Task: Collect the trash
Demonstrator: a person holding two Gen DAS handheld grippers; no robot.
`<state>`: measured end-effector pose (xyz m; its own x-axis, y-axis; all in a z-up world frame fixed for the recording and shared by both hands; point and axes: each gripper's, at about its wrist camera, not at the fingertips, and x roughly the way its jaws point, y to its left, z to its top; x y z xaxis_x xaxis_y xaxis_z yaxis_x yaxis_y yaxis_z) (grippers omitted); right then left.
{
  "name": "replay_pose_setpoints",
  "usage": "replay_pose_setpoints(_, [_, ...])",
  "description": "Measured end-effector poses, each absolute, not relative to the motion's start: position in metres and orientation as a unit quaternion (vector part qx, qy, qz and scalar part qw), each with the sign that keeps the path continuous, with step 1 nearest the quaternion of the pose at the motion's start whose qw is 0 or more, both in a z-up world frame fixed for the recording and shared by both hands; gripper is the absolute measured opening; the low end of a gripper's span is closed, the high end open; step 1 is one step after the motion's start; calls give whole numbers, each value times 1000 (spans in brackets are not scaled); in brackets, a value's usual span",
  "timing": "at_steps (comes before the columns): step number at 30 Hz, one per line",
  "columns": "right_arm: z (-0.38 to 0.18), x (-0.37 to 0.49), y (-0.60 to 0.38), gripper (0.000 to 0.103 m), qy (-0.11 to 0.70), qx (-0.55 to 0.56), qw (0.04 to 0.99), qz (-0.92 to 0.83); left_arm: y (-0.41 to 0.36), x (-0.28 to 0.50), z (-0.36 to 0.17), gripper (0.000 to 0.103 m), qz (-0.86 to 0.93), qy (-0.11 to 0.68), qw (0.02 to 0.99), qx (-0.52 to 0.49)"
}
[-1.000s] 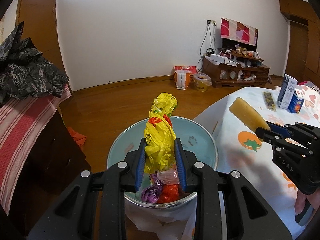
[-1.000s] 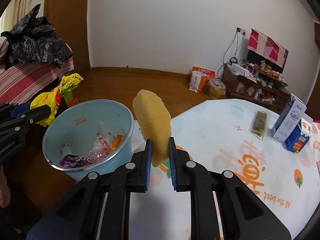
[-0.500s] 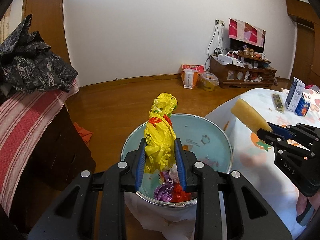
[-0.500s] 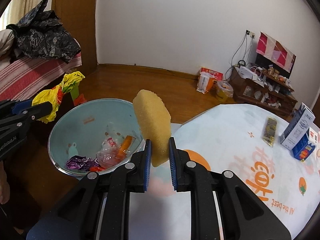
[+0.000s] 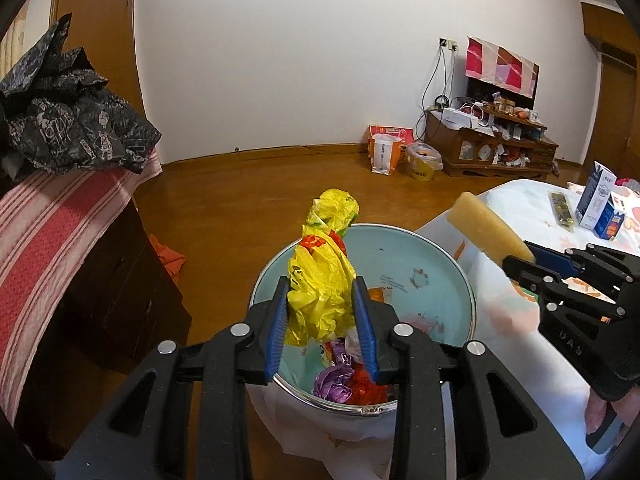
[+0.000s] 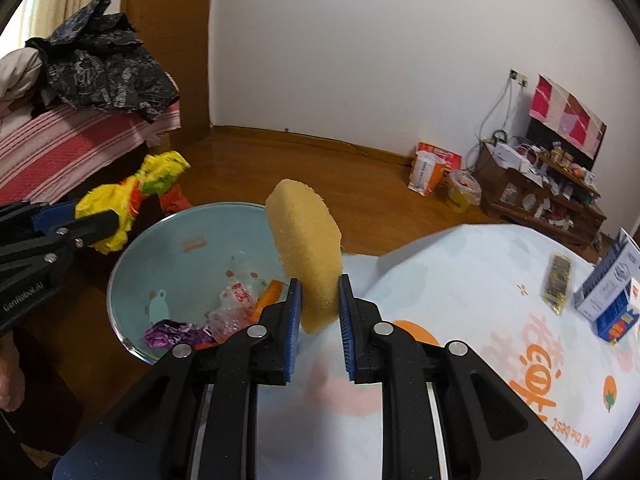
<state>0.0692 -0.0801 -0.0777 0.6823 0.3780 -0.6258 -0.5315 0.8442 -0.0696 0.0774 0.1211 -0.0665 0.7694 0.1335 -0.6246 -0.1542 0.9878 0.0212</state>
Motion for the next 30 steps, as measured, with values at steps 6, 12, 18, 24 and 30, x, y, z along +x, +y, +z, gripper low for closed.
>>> replay_pose_setpoints(6, [-77, 66, -81, 44, 305, -116, 911, 253, 125, 76, -67, 49, 77, 333, 939, -22])
replay_pose_setpoints(12, [-70, 58, -104, 45, 305, -88, 918, 239, 122, 66, -58, 59, 86, 318, 944, -15])
replay_pose_setpoints(18, [-50, 36, -136, 49, 282, -53, 933, 218, 113, 43, -35, 66, 82, 284, 955, -12])
replay_pose_setpoints(24, [-32, 20, -151, 50, 259, -41, 942, 209, 105, 32, -18, 69, 77, 266, 961, -9])
replay_pose_setpoints(30, [-24, 13, -152, 53, 247, -39, 946, 205, 102, 29, -12, 73, 76, 261, 962, -7])
